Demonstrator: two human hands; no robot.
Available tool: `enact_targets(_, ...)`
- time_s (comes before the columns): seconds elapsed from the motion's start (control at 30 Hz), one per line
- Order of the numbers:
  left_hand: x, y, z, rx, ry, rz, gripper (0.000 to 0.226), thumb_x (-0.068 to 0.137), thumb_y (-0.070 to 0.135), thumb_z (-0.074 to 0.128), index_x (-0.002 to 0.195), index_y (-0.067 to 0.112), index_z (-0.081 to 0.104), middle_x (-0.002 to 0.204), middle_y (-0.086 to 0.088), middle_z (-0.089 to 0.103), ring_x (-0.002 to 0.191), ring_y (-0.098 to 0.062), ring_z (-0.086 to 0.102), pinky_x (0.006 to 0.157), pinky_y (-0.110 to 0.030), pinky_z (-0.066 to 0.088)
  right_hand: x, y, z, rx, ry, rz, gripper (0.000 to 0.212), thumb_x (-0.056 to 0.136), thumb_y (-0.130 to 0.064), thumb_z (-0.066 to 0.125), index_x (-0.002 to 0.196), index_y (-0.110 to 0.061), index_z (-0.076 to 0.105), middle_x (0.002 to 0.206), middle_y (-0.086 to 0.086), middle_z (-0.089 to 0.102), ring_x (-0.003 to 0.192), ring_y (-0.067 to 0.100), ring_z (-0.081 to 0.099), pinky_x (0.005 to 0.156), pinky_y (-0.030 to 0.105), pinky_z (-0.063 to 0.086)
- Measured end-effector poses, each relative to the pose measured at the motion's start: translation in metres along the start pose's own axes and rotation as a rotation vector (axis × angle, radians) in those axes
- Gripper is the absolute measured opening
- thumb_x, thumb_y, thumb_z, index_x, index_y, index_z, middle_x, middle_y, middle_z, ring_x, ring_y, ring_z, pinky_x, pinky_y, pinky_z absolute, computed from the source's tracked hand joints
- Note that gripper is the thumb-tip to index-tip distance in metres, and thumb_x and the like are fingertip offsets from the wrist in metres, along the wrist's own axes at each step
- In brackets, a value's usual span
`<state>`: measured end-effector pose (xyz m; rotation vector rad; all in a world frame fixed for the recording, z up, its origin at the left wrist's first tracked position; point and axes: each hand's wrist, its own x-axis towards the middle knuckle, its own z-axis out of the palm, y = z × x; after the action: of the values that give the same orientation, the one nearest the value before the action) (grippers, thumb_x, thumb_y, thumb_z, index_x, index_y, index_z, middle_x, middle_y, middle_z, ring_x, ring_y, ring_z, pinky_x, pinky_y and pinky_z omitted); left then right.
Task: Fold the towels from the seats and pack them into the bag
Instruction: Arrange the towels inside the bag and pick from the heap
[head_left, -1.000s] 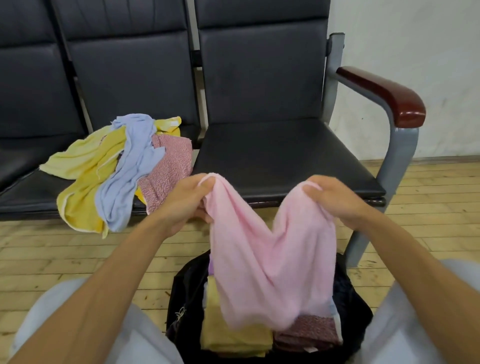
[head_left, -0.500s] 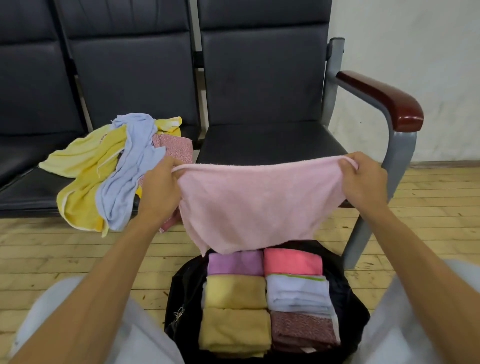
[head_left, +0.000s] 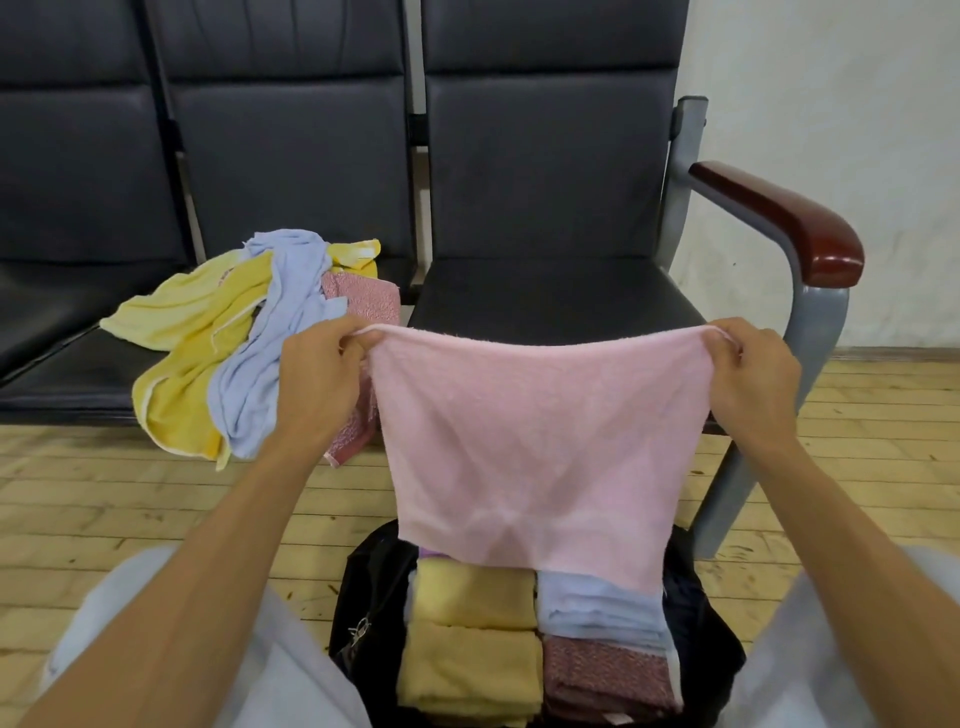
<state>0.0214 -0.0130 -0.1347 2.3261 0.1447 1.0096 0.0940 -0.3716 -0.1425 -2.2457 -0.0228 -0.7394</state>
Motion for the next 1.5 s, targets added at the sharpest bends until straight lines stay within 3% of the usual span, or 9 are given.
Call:
enact_targets(0.1, 0.001, -0.001, 0.0, -0.002, -0.013, 0.002, 0.021, 0.097, 0.02, 0.056, 0.092, 0.005, 0.071, 0.07, -0.008, 0.067, 0.065, -0.027, 0.062, 0.071, -0.043, 0.051, -0.004, -0.002, -0.001, 0.032, -0.012, 0.022, 0.025, 0.103, -0.018, 0.044, 0.109, -0.007, 0.065, 0.092, 0.002, 0.06, 0.086, 0.013, 0.051, 0.065, 0.009, 0.03)
enact_targets(0.27, 0.002, -0.003, -0.002, 0.047, -0.056, -0.019, 0.02, 0.096, 0.02, 0.058, 0.098, 0.007, 0.073, 0.062, 0.001, 0.058, 0.066, -0.025, 0.061, 0.075, -0.039, 0.05, -0.005, -0.003, -0.001, 0.031, -0.013, 0.025, 0.027, 0.102, -0.021, 0.047, 0.109, -0.004, 0.067, 0.088, 0.001, 0.059, 0.084, 0.014, 0.052, 0.078, 0.026, 0.037)
enact_targets(0.6, 0.002, -0.005, -0.004, 0.005, -0.099, -0.038, 0.016, 0.092, 0.012, 0.062, 0.096, 0.002, 0.074, 0.075, -0.013, 0.07, 0.068, -0.031, 0.066, 0.074, -0.048, 0.054, -0.003, -0.005, -0.001, 0.109, 0.071, 0.019, 0.027, 0.101, -0.027, 0.05, 0.108, -0.009, 0.07, 0.094, 0.006, 0.069, 0.087, 0.022, 0.063, 0.083, 0.031, 0.048)
enact_targets(0.73, 0.003, -0.005, -0.003, -0.066, -0.128, -0.108, 0.018, 0.091, 0.013, 0.065, 0.103, 0.002, 0.073, 0.082, -0.011, 0.072, 0.067, -0.021, 0.068, 0.076, -0.038, 0.058, -0.005, -0.009, -0.003, 0.123, 0.077, 0.027, 0.027, 0.101, -0.025, 0.051, 0.109, -0.009, 0.071, 0.091, -0.002, 0.062, 0.088, 0.014, 0.056, 0.083, 0.027, 0.042)
enact_targets(0.87, 0.006, -0.005, -0.002, -0.117, -0.17, -0.234, 0.013, 0.095, 0.015, 0.059, 0.098, 0.007, 0.07, 0.071, -0.005, 0.067, 0.057, -0.01, 0.063, 0.06, -0.027, 0.048, -0.004, -0.009, -0.003, 0.148, 0.09, 0.059, 0.025, 0.1, -0.022, 0.053, 0.109, -0.009, 0.071, 0.097, 0.003, 0.067, 0.089, 0.012, 0.056, 0.081, 0.025, 0.041)
enact_targets(1.1, 0.006, -0.002, -0.001, -0.119, -0.172, -0.272, 0.017, 0.099, 0.02, 0.052, 0.103, 0.009, 0.063, 0.094, -0.012, 0.068, 0.084, -0.028, 0.065, 0.076, -0.04, 0.052, -0.005, -0.011, -0.002, 0.293, 0.092, 0.193, 0.016, 0.094, -0.018, 0.063, 0.106, -0.013, 0.072, 0.092, -0.003, 0.065, 0.088, 0.014, 0.06, 0.081, 0.026, 0.049)
enact_targets(1.23, 0.006, 0.004, 0.001, -0.309, -0.129, -0.369, 0.013, 0.098, 0.018, 0.053, 0.104, 0.011, 0.064, 0.098, -0.009, 0.068, 0.087, -0.025, 0.064, 0.062, -0.026, 0.046, -0.002, -0.009, -0.001, 0.38, 0.087, 0.283, 0.015, 0.092, -0.021, 0.066, 0.106, -0.017, 0.072, 0.096, -0.001, 0.068, 0.092, 0.016, 0.063, 0.085, 0.033, 0.054)
enact_targets(1.37, 0.009, 0.007, 0.001, -0.435, -0.066, -0.451, 0.028, 0.096, 0.022, 0.059, 0.118, 0.007, 0.066, 0.114, -0.006, 0.067, 0.106, -0.021, 0.063, 0.091, -0.036, 0.054, -0.002, -0.008, -0.001, 0.446, 0.085, 0.336, 0.014, 0.09, -0.02, 0.069, 0.104, -0.018, 0.073, 0.091, -0.004, 0.067, 0.087, 0.012, 0.062, 0.084, 0.034, 0.055)
enact_targets(1.5, 0.01, 0.007, 0.001, -0.472, -0.04, -0.473, 0.029, 0.093, 0.024, 0.062, 0.116, 0.007, 0.069, 0.109, -0.004, 0.069, 0.104, -0.02, 0.063, 0.091, -0.036, 0.054, -0.002, -0.008, -0.001, 0.458, 0.083, 0.344, 0.012, 0.089, -0.017, 0.07, 0.101, -0.018, 0.073, 0.088, -0.01, 0.064, 0.082, 0.005, 0.059, 0.083, 0.032, 0.054)
